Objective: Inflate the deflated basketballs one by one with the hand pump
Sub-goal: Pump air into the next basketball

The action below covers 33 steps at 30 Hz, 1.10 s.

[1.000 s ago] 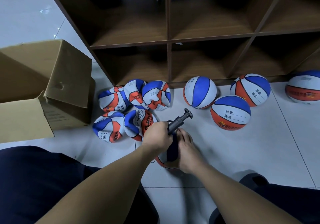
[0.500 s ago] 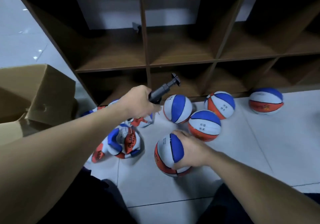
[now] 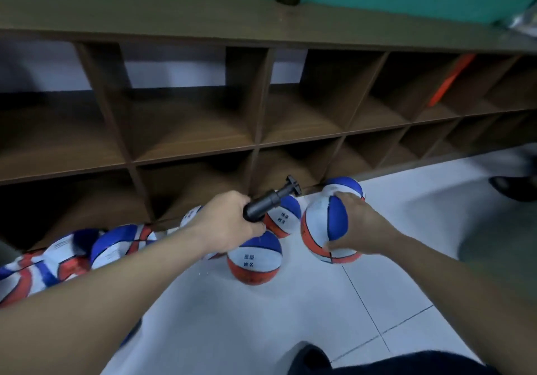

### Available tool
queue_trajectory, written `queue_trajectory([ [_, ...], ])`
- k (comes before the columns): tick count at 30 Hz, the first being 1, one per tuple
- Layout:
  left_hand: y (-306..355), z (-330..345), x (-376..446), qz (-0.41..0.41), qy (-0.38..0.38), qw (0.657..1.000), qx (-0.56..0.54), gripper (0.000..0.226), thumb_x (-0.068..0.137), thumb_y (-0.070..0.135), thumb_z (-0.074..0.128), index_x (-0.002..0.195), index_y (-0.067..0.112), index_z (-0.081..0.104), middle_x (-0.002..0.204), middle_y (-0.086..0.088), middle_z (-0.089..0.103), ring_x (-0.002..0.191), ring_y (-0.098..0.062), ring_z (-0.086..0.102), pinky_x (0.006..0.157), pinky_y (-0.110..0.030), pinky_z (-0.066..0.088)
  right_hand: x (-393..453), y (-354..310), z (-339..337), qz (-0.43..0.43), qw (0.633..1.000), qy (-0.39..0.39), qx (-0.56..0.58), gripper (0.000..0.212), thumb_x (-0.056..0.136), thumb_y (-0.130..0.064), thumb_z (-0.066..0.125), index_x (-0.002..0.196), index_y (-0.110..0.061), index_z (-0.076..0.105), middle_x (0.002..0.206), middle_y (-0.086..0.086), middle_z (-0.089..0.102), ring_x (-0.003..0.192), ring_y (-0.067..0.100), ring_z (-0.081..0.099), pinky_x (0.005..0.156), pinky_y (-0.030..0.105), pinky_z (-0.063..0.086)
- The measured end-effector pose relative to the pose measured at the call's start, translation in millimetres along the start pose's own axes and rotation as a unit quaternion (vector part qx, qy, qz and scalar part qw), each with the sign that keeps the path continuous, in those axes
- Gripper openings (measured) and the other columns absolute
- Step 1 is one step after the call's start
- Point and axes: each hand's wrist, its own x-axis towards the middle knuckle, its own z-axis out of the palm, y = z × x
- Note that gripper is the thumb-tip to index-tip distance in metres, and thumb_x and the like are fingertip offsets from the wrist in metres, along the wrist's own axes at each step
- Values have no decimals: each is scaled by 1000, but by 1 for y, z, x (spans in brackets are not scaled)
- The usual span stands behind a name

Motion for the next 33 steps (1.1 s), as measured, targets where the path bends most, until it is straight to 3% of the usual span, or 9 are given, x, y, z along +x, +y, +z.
queue_trajectory([
  [4,-5,12,24,-18,-17,1000,-3,21,87,39,83,87,20,74,76,-8,72,55,-12,59,51,-25,44,39,62,44,92,996,7,-17,134,52,-63,95,160,-30,23,156,-2,41,139,29,46,105,48,56],
  [8,-21,11,38,-54,-28,998,-34,14,92,34,83,83,28,74,56,7,62,44,-10,57,45,-22,44,81,109,94,123,992,12,-23,140,47,-62,95,161,-26,21,158,0,37,142,32,39,104,54,56],
  [11,-32,10,42,-72,-23,997,-31,24,93,33,82,72,37,70,51,11,57,42,-5,51,47,-20,41,106,132,134,100,994,32,-10,144,49,-58,97,165,-22,19,166,5,29,152,34,31,112,59,49],
  [14,-44,13,43,-97,-14,995,-12,31,91,35,84,72,22,63,51,10,53,44,-9,48,50,-25,40,115,136,160,64,994,73,-38,133,54,-57,96,162,-21,27,165,7,33,154,35,29,113,61,46],
  [21,-56,5,34,-95,-14,995,18,29,92,35,83,80,14,66,52,6,49,42,-9,46,47,-25,39,110,128,148,15,993,72,-88,114,64,-48,96,158,-17,40,161,13,41,150,39,37,118,57,41],
  [25,-64,-18,13,-91,-4,996,15,27,93,35,83,82,17,66,58,-1,58,45,-18,56,48,-31,45,104,97,119,-14,997,67,-25,98,69,-35,98,153,-15,50,153,10,52,140,35,50,116,53,46],
  [27,-70,-36,-4,-92,8,995,34,28,92,38,82,83,17,66,64,-8,68,53,-29,65,49,-35,48,98,61,94,-57,997,49,2,88,76,-32,95,152,-16,53,154,6,54,142,29,51,118,44,44],
  [30,-86,-72,-36,-93,31,990,105,33,88,48,82,79,20,67,66,-3,68,62,-23,67,55,-34,48,84,-24,53,-148,988,-20,-43,79,86,-40,87,155,-23,52,155,-4,52,138,21,54,106,28,43],
  [33,-113,-116,-74,-128,38,984,121,32,84,50,82,81,20,71,69,1,71,64,-18,69,59,-36,51,70,-116,34,-238,965,-52,-96,67,89,-42,82,150,-27,56,144,-8,58,126,16,58,96,22,39],
])
